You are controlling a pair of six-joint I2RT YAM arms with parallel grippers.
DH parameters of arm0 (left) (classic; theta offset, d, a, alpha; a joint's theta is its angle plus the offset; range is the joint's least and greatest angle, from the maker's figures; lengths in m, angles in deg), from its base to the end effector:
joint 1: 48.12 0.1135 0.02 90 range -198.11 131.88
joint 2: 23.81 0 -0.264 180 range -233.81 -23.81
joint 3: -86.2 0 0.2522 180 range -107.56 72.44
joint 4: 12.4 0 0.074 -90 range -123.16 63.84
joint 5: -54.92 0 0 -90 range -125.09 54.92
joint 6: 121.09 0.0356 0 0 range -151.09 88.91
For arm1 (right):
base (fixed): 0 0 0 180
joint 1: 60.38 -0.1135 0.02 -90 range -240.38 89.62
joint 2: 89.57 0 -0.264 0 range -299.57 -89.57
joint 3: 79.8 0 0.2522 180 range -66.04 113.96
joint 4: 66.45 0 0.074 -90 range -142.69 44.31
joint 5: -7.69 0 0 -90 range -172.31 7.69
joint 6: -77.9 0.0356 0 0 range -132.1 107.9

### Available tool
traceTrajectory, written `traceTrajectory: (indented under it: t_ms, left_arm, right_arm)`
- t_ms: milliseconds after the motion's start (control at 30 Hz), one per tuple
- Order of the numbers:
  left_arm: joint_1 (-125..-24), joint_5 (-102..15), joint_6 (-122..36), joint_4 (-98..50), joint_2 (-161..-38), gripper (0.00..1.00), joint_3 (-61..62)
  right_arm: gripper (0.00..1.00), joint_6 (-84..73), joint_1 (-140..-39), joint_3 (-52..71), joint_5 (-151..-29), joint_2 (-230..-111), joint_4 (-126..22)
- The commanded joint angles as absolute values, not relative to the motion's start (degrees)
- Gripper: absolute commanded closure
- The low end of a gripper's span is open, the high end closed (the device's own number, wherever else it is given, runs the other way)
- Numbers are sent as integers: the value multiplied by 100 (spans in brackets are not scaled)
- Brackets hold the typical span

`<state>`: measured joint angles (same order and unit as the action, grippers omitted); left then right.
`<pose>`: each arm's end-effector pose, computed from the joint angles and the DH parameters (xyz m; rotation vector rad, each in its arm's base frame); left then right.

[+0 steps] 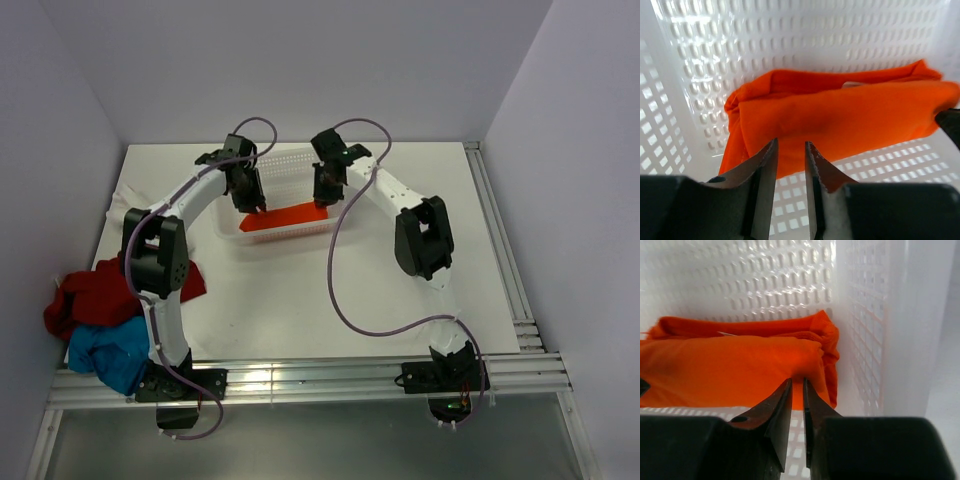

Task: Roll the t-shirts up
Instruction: Place the rolled tshirt into the container

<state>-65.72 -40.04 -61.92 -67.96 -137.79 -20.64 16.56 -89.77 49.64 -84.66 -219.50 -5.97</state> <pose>0.4068 -0.1323 0.2261 -0.2846 2.7023 -0.3780 0.4304 0.2441 0.2180 -0.0314 2.6917 0.3864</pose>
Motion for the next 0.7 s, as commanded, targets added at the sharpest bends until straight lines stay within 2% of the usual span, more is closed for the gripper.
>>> traceTrajectory:
  t_ms: [0, 200, 233, 400, 467, 567, 600, 667]
  left_arm:
    - [-6569, -3895, -5983, -6993, -13755, 67, -2748]
    - [-6569, -4009, -6009, -7380, -13439, 55, -3531]
    - [-6569, -4123, -6009, -7345, -13264, 51, -3540]
    - [-6587, -4229, -6018, -7275, -12797, 44, -3278]
    - [-6596, -4255, -6001, -7248, -12578, 37, -2988]
    - [-6596, -4308, -6000, -6977, -12156, 25, -2356]
    - [-6596, -4273, -6053, -6776, -12016, 22, -2163]
    - [-6596, -4160, -6158, -6572, -11559, 7, -1600]
  right_arm:
    - [77, 1611, -9009, 5647, -8416, -21727, -348]
    - [66, 1585, -8878, 5553, -8451, -21139, -303]
    - [65, 1584, -8851, 5482, -8442, -21034, -312]
    - [52, 1435, -8807, 4842, -8240, -20217, -400]
    - [48, 1383, -8790, 4568, -8240, -19796, -540]
    - [27, 1338, -8789, 3936, -8240, -19138, -873]
    - [15, 1330, -8789, 3551, -8240, -18952, -988]
    - [8, 1356, -8781, 3171, -8110, -18443, -1277]
